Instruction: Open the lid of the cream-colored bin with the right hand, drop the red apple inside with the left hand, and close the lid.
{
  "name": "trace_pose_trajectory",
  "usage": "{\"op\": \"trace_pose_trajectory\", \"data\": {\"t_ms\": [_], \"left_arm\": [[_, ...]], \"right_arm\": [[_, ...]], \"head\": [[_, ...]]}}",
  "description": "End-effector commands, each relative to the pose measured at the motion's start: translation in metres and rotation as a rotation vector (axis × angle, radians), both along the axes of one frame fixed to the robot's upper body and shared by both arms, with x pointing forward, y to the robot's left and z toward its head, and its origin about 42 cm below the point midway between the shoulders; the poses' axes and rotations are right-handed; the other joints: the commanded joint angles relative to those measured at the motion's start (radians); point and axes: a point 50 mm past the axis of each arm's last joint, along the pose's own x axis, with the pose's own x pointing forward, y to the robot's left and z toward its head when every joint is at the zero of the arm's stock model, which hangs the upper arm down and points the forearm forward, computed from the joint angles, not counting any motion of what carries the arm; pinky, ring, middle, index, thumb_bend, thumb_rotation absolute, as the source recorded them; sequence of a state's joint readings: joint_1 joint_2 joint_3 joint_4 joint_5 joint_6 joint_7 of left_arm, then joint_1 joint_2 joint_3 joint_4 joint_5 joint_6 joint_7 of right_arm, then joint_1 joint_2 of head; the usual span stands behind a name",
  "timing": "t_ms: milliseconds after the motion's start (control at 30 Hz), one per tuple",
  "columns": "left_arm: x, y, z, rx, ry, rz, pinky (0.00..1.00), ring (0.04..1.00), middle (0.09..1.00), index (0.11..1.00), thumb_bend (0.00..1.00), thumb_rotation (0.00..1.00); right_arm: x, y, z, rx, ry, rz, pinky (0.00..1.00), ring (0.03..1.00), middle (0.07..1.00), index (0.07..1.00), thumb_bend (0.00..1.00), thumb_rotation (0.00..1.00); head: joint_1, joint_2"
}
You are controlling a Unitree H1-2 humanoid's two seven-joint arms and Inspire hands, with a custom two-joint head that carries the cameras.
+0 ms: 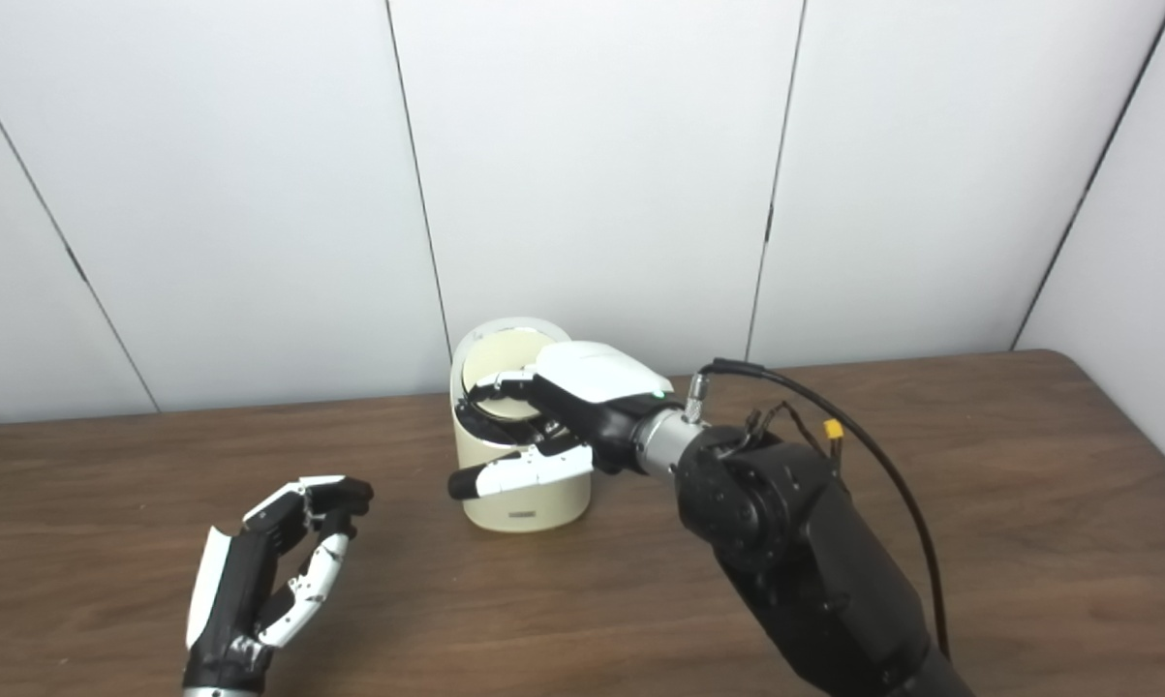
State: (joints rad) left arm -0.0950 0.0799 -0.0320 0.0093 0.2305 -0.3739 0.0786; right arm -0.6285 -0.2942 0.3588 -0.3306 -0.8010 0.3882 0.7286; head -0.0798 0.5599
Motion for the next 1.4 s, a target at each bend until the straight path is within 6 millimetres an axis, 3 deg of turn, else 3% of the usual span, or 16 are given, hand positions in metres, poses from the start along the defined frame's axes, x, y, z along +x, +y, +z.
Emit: {"op": "trace_pose_trajectory", "data": {"t_ms": [0, 167, 533, 833, 1200, 1367], "left_arm": [[0.003, -0.001, 0.018, -0.001, -0.076, -0.002, 0.54, 0.634, 0.653, 0.639, 0.21, 0.42], [0.003, -0.002, 0.018, 0.000, -0.071, -0.003, 0.54, 0.636, 0.656, 0.641, 0.21, 0.44], [0.004, -0.004, 0.019, 0.014, -0.071, 0.008, 0.53, 0.633, 0.653, 0.638, 0.22, 0.45], [0.002, -0.004, 0.022, 0.013, -0.070, 0.009, 0.54, 0.633, 0.652, 0.637, 0.22, 0.46], [0.000, -0.003, 0.023, 0.024, -0.082, 0.008, 0.53, 0.631, 0.649, 0.635, 0.21, 0.46], [0.000, -0.004, 0.024, 0.022, -0.083, 0.007, 0.53, 0.631, 0.649, 0.635, 0.21, 0.46]], "right_arm": [[0.001, -0.006, 0.009, 0.020, -0.041, -0.016, 0.92, 0.933, 0.866, 0.892, 0.84, 0.96], [0.000, -0.008, 0.006, 0.018, -0.033, -0.019, 0.94, 0.932, 0.878, 0.936, 0.84, 0.96], [0.000, -0.008, -0.003, -0.024, -0.054, -0.012, 0.93, 0.908, 0.826, 0.901, 0.87, 0.96], [0.000, -0.007, -0.006, -0.031, -0.018, -0.018, 1.00, 0.918, 0.842, 0.996, 0.85, 0.99], [0.006, -0.010, -0.012, 0.005, -0.025, -0.056, 1.00, 0.958, 0.897, 1.000, 0.85, 0.97], [0.007, -0.011, -0.017, -0.008, -0.016, -0.070, 1.00, 0.959, 0.870, 1.000, 0.88, 0.97]], "head": [[-0.001, 0.001], [0.000, 0.006], [0.003, 0.008], [0.006, 0.015], [0.008, 0.021], [0.009, 0.023]]}}
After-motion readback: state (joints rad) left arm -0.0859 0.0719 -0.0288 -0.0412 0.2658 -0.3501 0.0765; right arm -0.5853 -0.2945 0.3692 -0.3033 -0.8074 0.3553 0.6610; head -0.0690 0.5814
